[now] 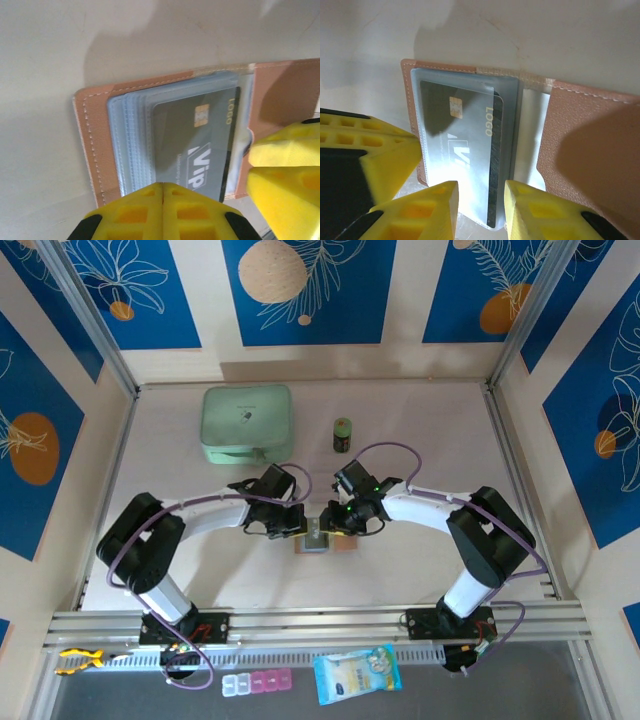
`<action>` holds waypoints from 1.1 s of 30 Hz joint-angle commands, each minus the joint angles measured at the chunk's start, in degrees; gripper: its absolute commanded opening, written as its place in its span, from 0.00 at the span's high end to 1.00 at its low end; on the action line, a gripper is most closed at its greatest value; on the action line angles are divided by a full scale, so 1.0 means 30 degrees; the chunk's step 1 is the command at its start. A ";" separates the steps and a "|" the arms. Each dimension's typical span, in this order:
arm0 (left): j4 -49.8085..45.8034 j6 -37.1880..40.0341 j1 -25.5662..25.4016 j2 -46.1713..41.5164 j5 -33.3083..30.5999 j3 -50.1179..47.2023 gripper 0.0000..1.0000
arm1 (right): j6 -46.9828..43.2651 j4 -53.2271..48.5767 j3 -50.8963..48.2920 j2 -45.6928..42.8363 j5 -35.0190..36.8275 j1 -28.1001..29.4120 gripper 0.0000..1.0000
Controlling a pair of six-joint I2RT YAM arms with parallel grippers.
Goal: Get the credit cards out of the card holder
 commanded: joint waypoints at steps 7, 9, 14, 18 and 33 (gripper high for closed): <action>-0.0806 0.0135 -0.0045 0.0460 -0.0361 -0.0356 0.97 | 0.0188 0.0630 -0.0216 0.0398 -0.1086 -0.0087 0.70; -0.0806 0.0140 -0.0042 0.0448 -0.0352 -0.0360 0.97 | 0.0214 0.0752 -0.0243 0.0511 -0.1206 -0.0102 0.70; -0.0877 0.0149 -0.0037 0.0394 -0.0380 -0.0334 0.97 | 0.0241 0.1022 -0.0214 0.0843 -0.1409 -0.0074 0.71; -0.0903 0.0193 -0.0043 0.0399 -0.0426 -0.0297 0.97 | 0.0215 0.1086 -0.0164 0.1163 -0.1498 -0.0073 0.71; -0.1019 0.0223 -0.0063 0.0330 -0.0412 -0.0174 0.97 | -0.0484 -0.0692 0.0251 0.1003 0.0445 0.0118 0.73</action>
